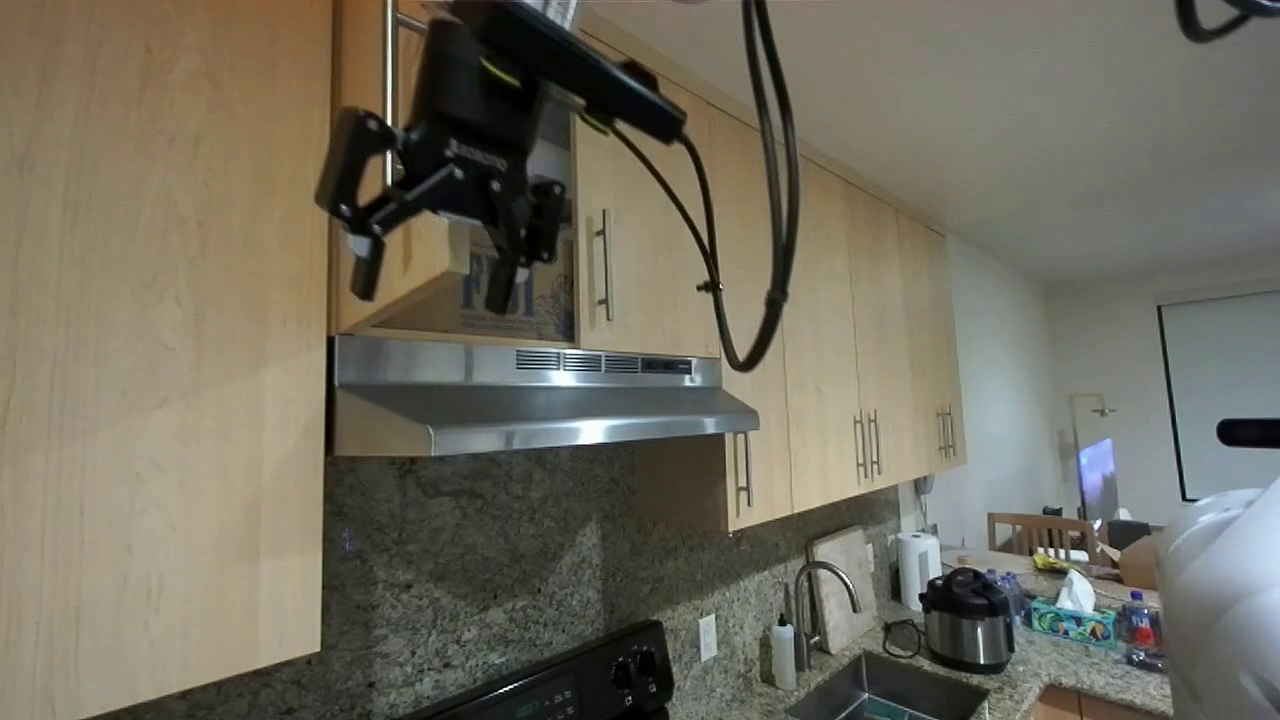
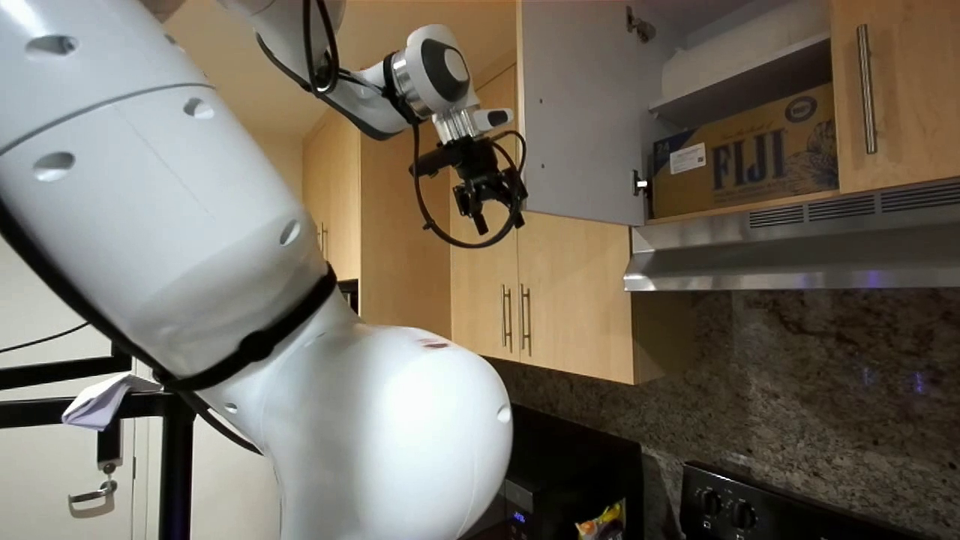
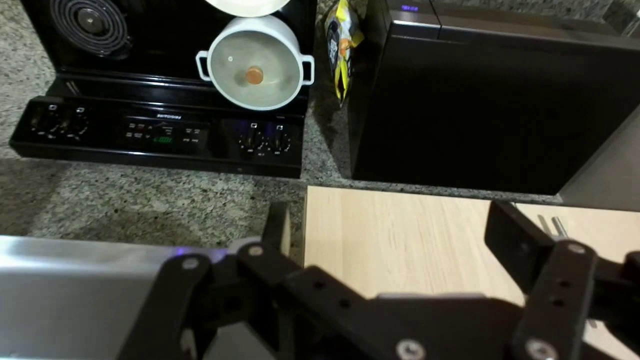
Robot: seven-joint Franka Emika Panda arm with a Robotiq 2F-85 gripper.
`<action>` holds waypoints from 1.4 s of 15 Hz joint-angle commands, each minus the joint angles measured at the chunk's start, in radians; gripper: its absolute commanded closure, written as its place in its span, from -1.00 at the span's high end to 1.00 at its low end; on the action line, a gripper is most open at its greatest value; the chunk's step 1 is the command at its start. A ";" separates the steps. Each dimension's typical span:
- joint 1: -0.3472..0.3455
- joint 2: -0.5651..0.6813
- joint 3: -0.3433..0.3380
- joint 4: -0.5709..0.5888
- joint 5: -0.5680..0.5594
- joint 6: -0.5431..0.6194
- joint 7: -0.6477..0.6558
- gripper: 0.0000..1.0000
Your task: Close the overhead cabinet door
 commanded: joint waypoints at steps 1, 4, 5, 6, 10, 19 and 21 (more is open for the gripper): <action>-0.081 0.137 0.117 0.259 -0.137 -0.155 0.153 1.00; -0.127 0.239 0.215 0.452 -0.242 -0.294 0.239 1.00; -0.138 0.275 0.247 0.514 -0.279 -0.337 0.266 1.00; -0.150 0.313 0.282 0.576 -0.317 -0.378 0.288 1.00; -0.225 0.473 0.467 0.826 -0.480 -0.445 0.345 1.00; -0.272 0.721 0.825 1.076 -0.923 -0.695 0.534 1.00; -0.237 0.760 0.837 1.101 -0.963 -0.730 0.559 1.00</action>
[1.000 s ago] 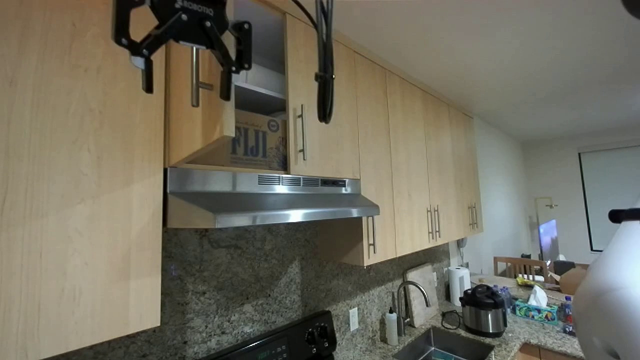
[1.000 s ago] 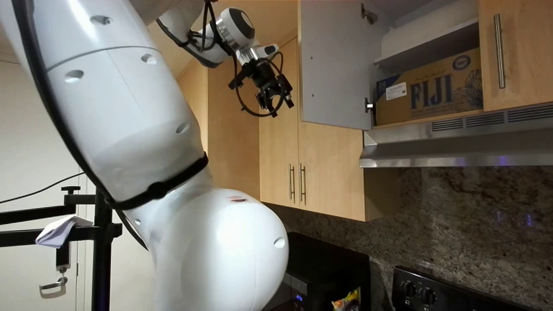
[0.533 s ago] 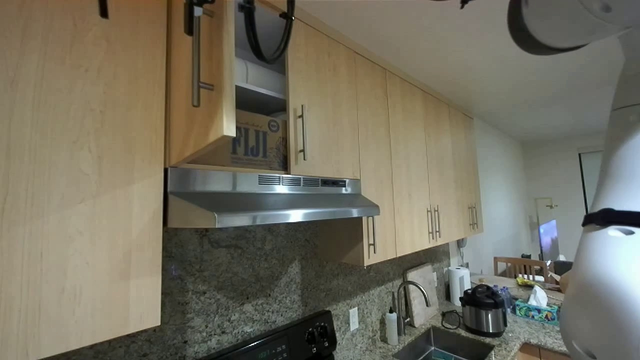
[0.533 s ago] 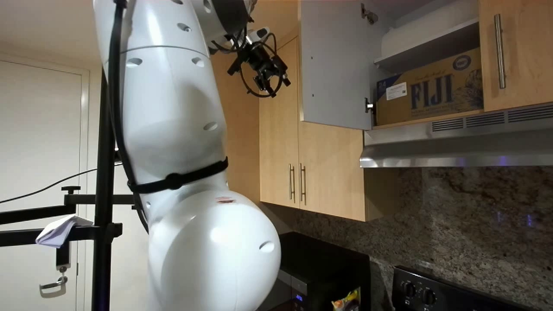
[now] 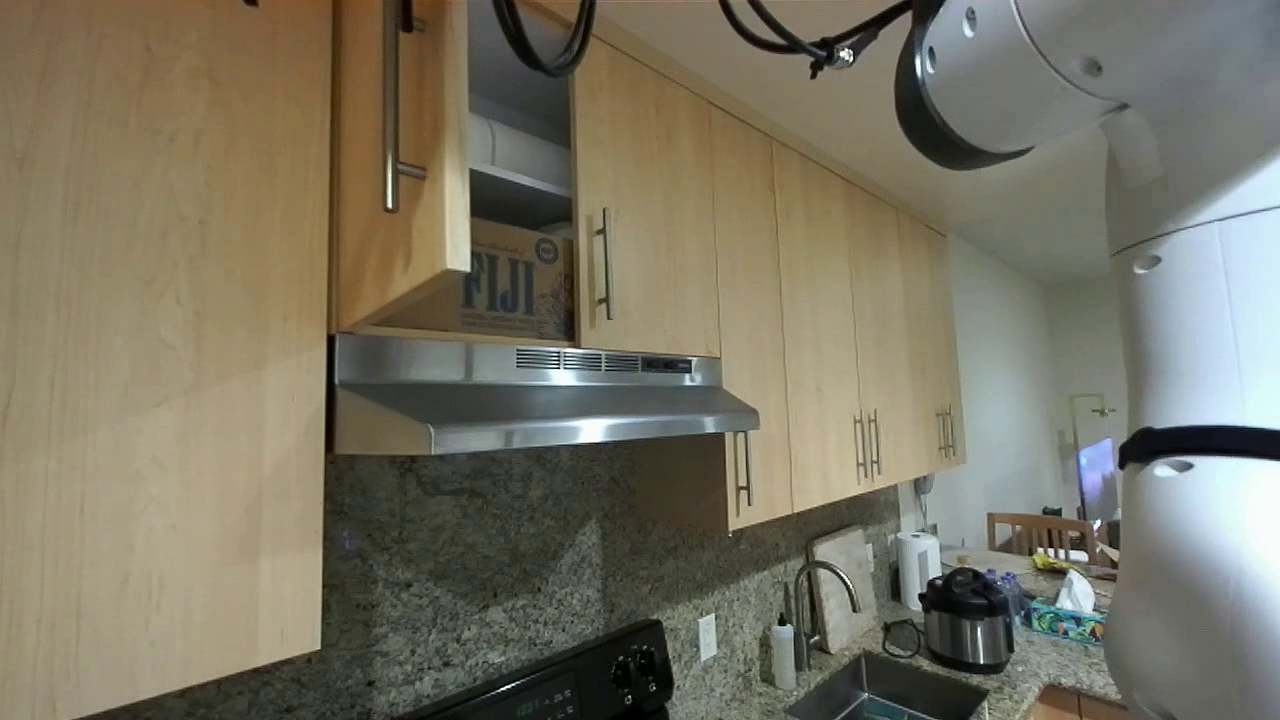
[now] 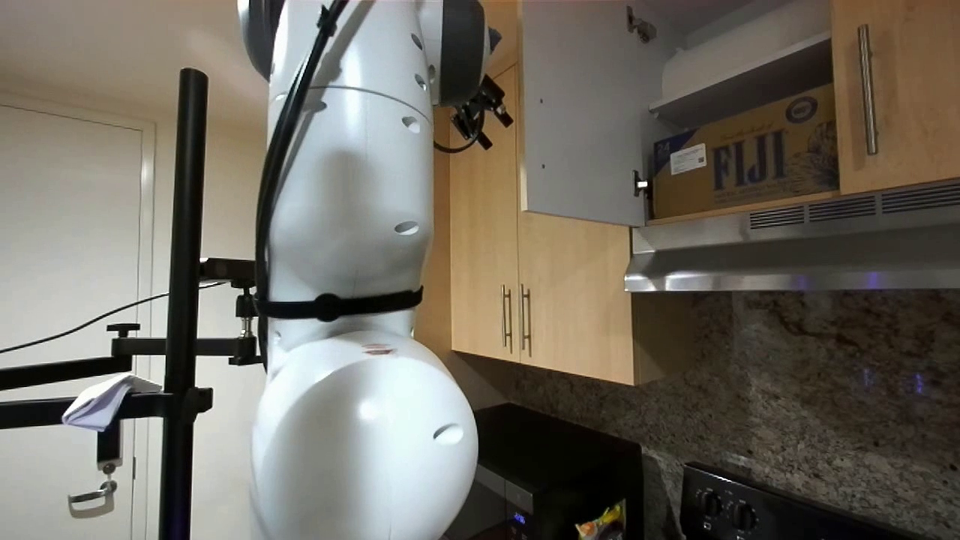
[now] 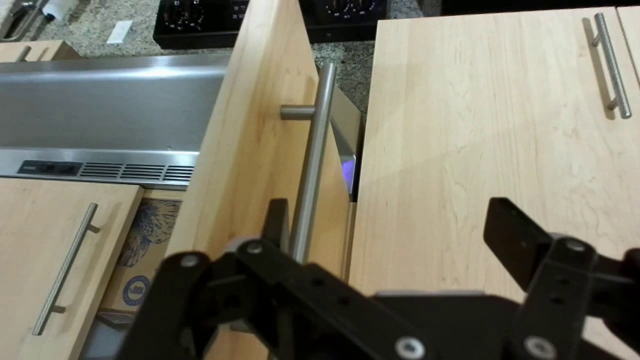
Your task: Close the overhead cabinet door
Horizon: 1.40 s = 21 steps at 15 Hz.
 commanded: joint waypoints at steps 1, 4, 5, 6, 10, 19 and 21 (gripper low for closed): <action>0.076 0.091 0.038 0.063 -0.092 -0.075 0.072 1.00; 0.160 0.145 0.012 0.108 -0.163 -0.064 0.132 1.00; 0.194 0.166 -0.001 0.127 -0.196 -0.062 0.157 1.00; 0.233 0.190 -0.015 0.149 -0.227 -0.066 0.178 1.00; 0.422 0.279 -0.104 0.263 -0.371 -0.143 0.271 1.00; 0.833 0.410 -0.335 0.510 -0.723 -0.345 0.414 1.00; 0.890 0.422 -0.366 0.553 -0.770 -0.383 0.427 1.00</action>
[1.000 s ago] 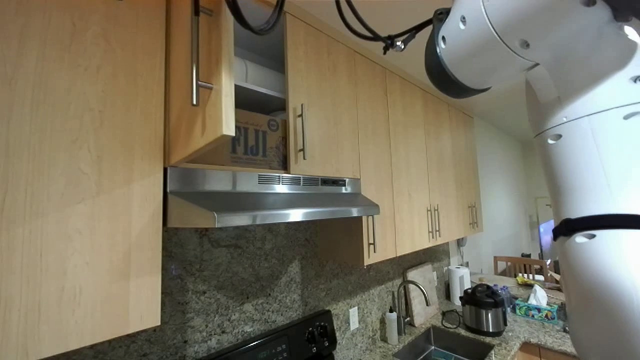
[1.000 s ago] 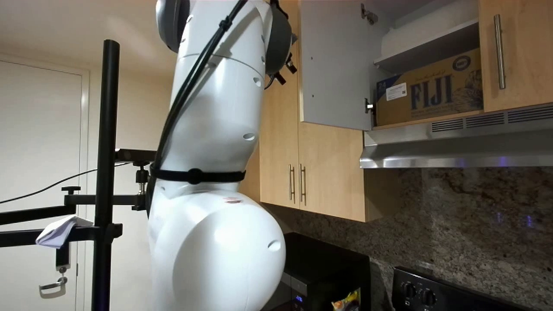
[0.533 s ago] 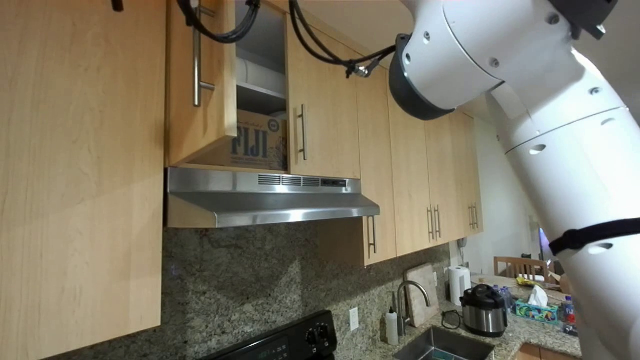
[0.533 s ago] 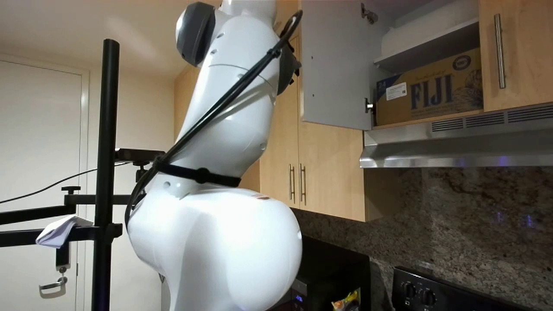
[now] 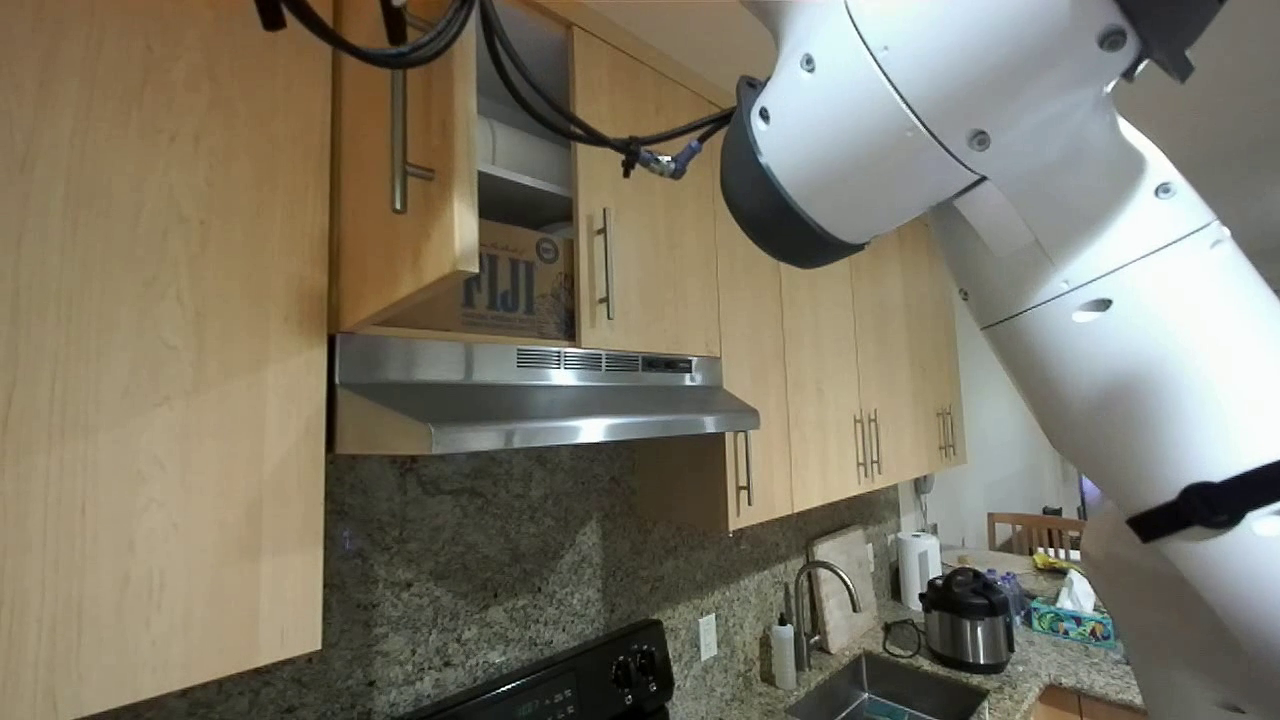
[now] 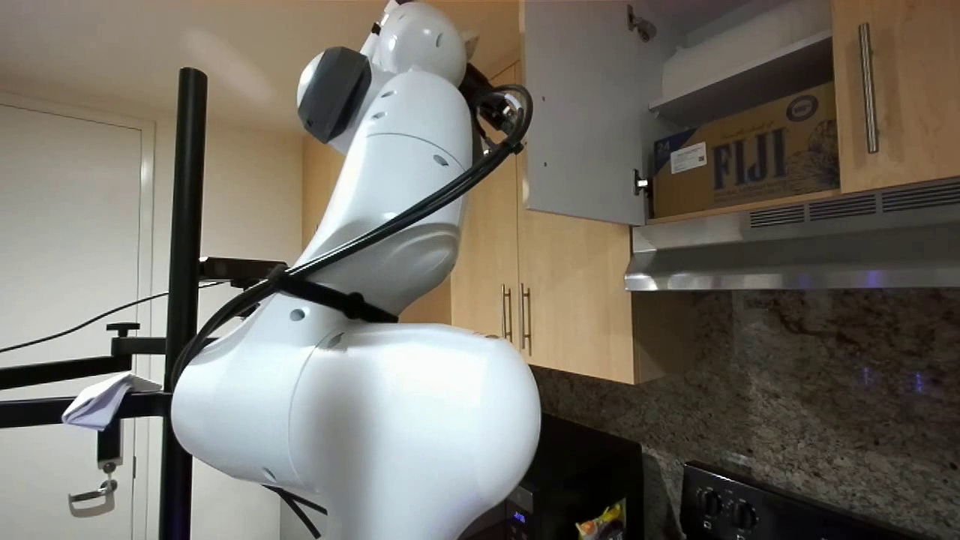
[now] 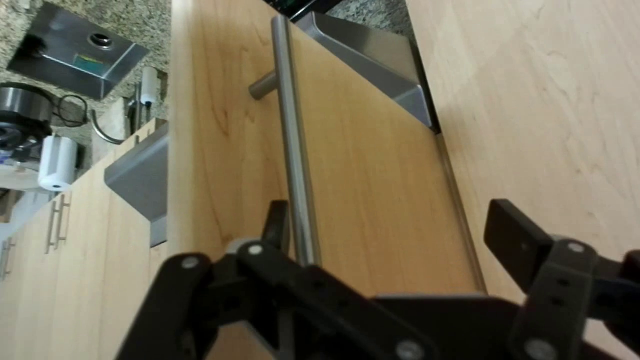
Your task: Close the overhead cabinet door
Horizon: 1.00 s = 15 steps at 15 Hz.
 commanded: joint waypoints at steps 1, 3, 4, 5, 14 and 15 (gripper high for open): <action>0.104 0.027 -0.042 0.094 -0.078 -0.056 0.031 1.00; 0.119 -0.015 -0.200 0.054 0.073 0.001 0.014 1.00; 0.127 -0.013 -0.203 0.063 0.071 0.000 0.015 1.00; 0.129 -0.012 -0.205 0.068 0.072 0.000 0.015 1.00; 0.204 0.004 -0.579 0.152 0.346 -0.014 0.007 1.00; 0.212 0.010 -0.627 0.168 0.386 -0.018 0.003 1.00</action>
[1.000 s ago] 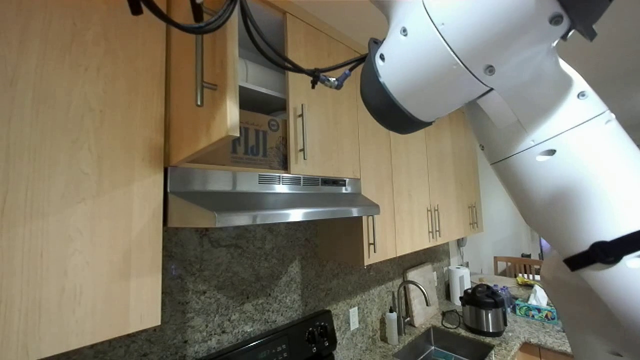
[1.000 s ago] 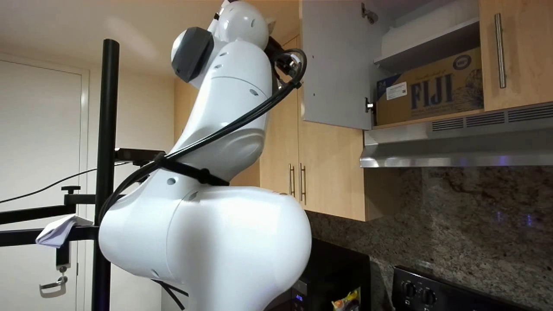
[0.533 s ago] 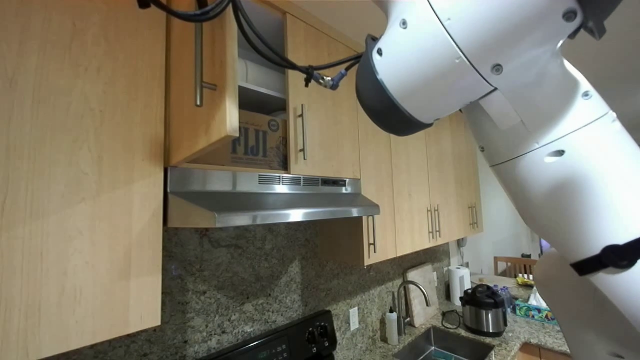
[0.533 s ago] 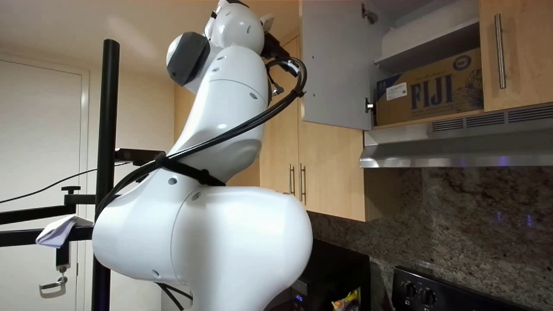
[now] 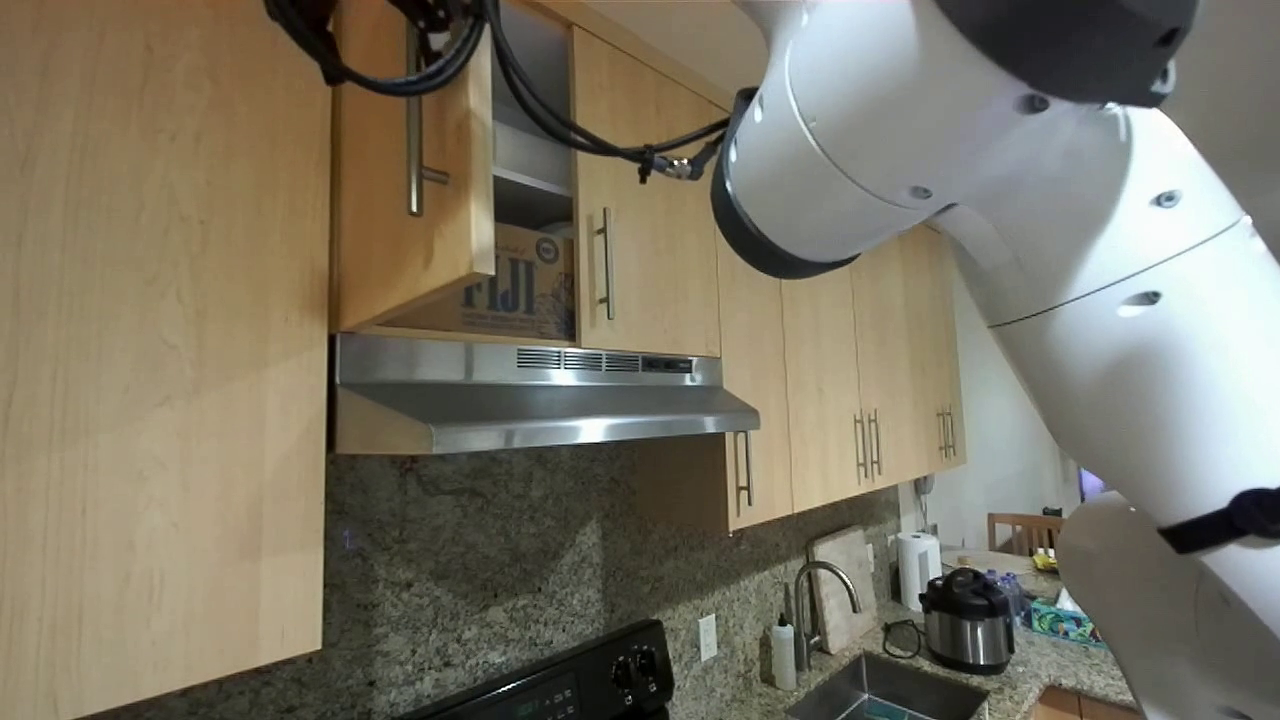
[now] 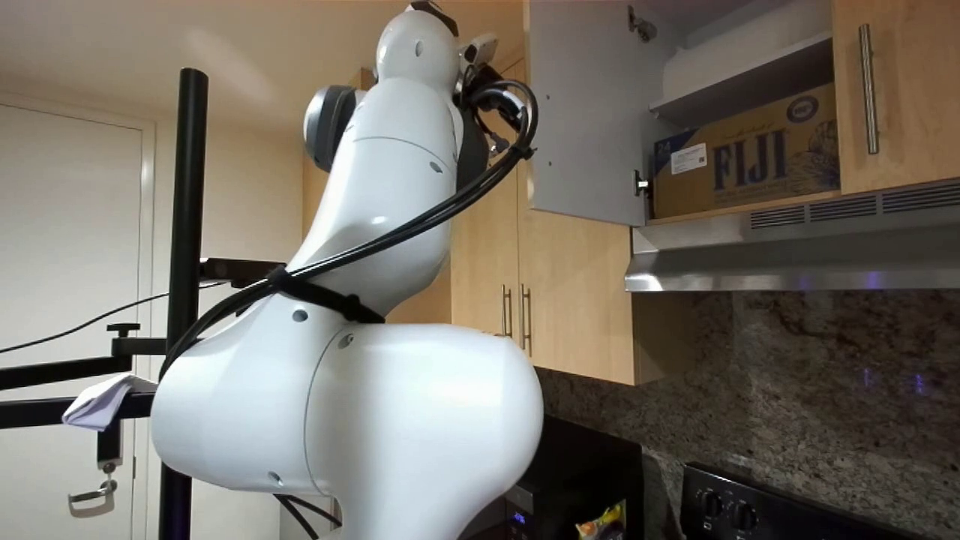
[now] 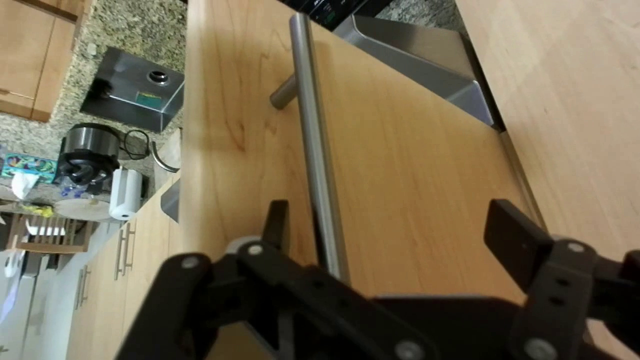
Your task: Close the overhead cabinet door
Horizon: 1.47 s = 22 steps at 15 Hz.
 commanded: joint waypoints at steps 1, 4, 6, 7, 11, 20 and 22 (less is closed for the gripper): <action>0.041 0.005 -0.177 0.062 0.153 -0.007 -0.014 1.00; 0.054 0.013 -0.291 0.102 0.240 -0.024 -0.011 1.00; 0.058 0.020 -0.352 0.130 0.282 -0.047 -0.001 1.00; 0.041 -0.017 -0.374 0.073 0.319 -0.047 0.035 1.00; 0.057 -0.019 -0.466 0.075 0.336 -0.065 0.022 1.00; 0.110 0.016 -0.573 0.089 0.299 -0.097 0.027 1.00; 0.119 0.025 -0.596 0.083 0.277 -0.119 0.016 1.00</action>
